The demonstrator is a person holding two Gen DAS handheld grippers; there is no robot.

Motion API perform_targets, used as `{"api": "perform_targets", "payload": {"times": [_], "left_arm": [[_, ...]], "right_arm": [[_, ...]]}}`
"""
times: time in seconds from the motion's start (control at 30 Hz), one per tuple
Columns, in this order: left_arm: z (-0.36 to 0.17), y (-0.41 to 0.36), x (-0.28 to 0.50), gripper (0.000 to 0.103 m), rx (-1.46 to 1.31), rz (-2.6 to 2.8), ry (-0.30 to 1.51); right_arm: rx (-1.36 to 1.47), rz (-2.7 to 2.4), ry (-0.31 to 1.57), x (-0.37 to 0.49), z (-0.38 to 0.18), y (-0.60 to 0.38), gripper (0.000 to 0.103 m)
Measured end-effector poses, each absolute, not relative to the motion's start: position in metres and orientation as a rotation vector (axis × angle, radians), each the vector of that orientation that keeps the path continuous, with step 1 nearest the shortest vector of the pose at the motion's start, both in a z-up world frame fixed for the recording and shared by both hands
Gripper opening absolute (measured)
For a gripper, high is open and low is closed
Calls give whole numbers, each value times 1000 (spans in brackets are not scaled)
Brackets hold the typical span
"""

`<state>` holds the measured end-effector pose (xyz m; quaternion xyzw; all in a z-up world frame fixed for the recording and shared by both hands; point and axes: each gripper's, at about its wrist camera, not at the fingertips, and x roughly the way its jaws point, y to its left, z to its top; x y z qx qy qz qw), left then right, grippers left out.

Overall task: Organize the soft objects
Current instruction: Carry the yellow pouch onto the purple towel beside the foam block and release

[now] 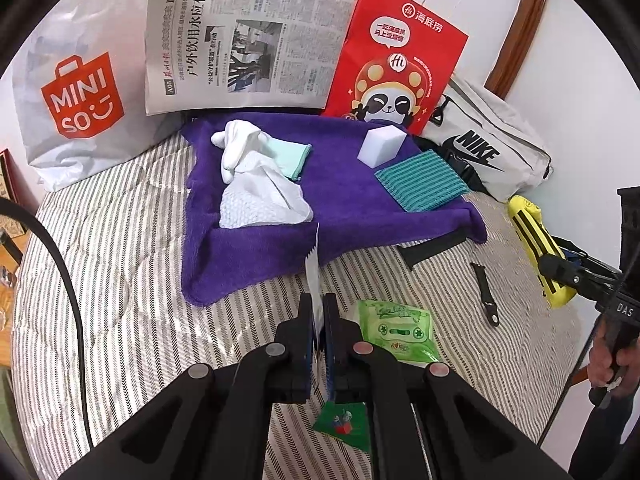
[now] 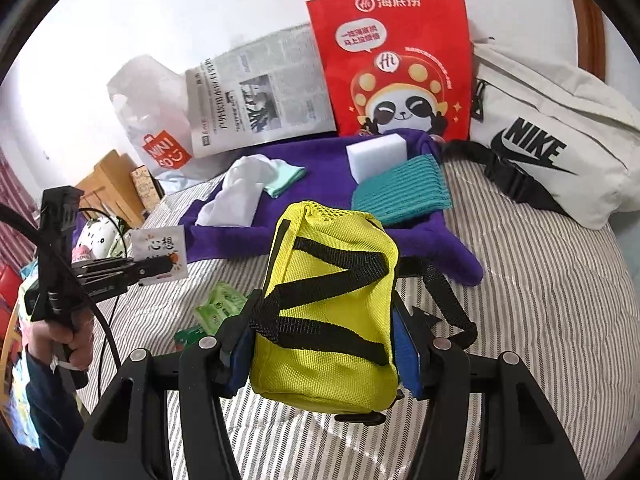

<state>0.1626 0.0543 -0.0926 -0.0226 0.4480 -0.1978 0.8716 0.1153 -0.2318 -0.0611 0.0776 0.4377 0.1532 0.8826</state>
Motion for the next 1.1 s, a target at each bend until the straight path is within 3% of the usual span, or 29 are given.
{"api": "perform_targets", "payload": {"times": [0.73, 1.1], "left_arm": [[-63, 65, 173, 5, -66, -402, 887], [-43, 49, 212, 5, -10, -396, 870]], "right_arm": [[141, 319, 862, 184, -37, -229, 58], [133, 351, 894, 253, -53, -194, 58]]}}
